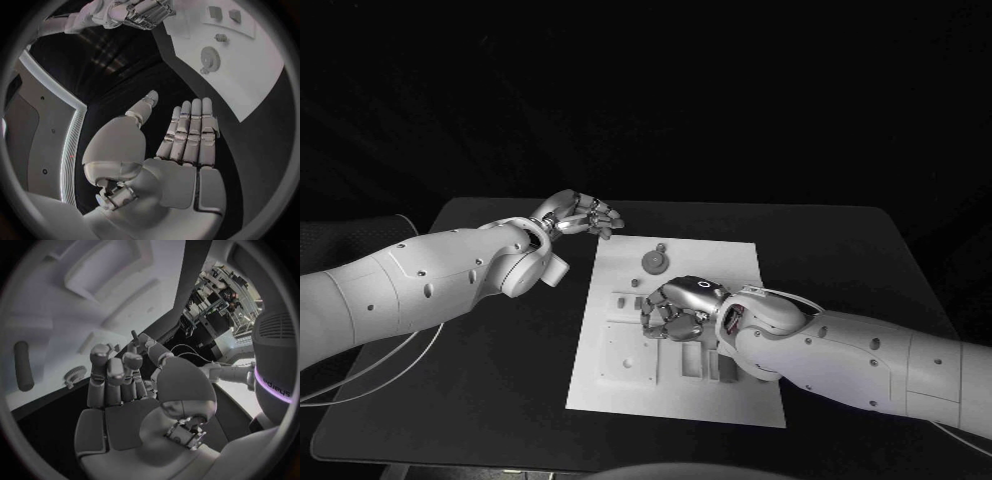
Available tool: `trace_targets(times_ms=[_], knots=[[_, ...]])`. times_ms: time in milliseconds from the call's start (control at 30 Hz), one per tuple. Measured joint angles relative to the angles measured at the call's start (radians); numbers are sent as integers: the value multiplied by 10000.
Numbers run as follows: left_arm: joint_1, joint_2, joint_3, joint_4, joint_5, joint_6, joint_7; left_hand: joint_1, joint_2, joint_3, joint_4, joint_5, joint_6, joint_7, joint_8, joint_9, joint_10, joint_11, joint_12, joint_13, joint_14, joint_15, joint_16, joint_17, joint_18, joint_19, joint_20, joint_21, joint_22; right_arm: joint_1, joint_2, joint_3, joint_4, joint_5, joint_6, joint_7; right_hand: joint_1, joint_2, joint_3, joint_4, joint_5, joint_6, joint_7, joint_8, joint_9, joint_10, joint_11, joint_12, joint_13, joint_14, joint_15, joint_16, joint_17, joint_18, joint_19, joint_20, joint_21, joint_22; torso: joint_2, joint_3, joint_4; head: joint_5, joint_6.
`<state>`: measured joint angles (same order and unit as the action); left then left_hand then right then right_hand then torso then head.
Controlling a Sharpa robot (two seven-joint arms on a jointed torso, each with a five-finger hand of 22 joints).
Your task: Assemble the parts on the task board
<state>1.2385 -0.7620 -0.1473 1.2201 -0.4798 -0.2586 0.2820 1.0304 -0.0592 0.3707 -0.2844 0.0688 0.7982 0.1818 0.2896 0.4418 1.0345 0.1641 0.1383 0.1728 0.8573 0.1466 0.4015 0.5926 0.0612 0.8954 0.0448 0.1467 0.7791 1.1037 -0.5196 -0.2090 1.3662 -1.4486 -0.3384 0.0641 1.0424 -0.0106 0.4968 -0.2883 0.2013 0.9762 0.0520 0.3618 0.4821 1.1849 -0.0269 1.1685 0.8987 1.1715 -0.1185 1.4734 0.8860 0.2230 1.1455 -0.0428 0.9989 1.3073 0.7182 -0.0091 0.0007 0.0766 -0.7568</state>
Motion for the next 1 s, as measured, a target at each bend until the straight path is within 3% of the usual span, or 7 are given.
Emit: trace_targets(times_ms=[333, 700, 833, 1000], knots=[[0, -6, 0, 0, 0, -3, -3, 0, 0, 0, 0, 0, 0, 1, 0, -2, 0, 0, 0, -5, 0, 0, -35, 10, -5, -36, 36, 0, 1, -161, -14, -81, -57, -123, 16, -2, -41, -42, 0, 0, 0, 7, 7, -1, -1, 0, 0, 0, 9, 2, 3, 0, 0, 5, 0, 2, 0, 0, -1, 1, 0, 60, -60], [0, -20, 0, 9, 0, -27, -39, 0, 0, 0, 0, 0, 1, 1, 0, -9, 0, 0, 0, -15, -35, 35, -35, 9, -55, -36, 36, 0, 1, -235, 36, -73, -113, -206, 17, -4, -41, -42, 0, 0, 0, 8, 7, 12, -1, 0, 0, 0, 20, -31, -6, 0, 0, 16, 0, 4, 0, 0, -2, -6, 2, 107, -81], [0, -17, 0, 11, 0, -27, -44, 0, 0, 0, 0, 0, 2, 1, 0, -8, 0, 0, -39, -25, -35, 35, -35, 18, 68, -36, 36, -39, 2, -269, 59, -77, -162, -234, 19, -8, -40, -42, 0, 0, -1, 8, 7, 20, 1, 0, 0, 0, 19, -34, -2, 0, 0, 20, 0, 4, 0, 0, -2, -6, 2, 116, -82], [0, -16, 0, 15, 0, -26, -50, 0, 0, 0, 0, 0, 2, 1, 0, -8, 0, 0, -39, -33, -35, 35, -34, 18, 72, -36, 36, -39, 2, -273, 85, -77, -199, -281, 25, -24, -40, -42, -1, -1, -1, 7, 7, 20, 5, 0, 0, 0, 19, -35, -2, 0, 1, 22, 0, 4, 0, 0, -3, -6, 2, 150, -103]])
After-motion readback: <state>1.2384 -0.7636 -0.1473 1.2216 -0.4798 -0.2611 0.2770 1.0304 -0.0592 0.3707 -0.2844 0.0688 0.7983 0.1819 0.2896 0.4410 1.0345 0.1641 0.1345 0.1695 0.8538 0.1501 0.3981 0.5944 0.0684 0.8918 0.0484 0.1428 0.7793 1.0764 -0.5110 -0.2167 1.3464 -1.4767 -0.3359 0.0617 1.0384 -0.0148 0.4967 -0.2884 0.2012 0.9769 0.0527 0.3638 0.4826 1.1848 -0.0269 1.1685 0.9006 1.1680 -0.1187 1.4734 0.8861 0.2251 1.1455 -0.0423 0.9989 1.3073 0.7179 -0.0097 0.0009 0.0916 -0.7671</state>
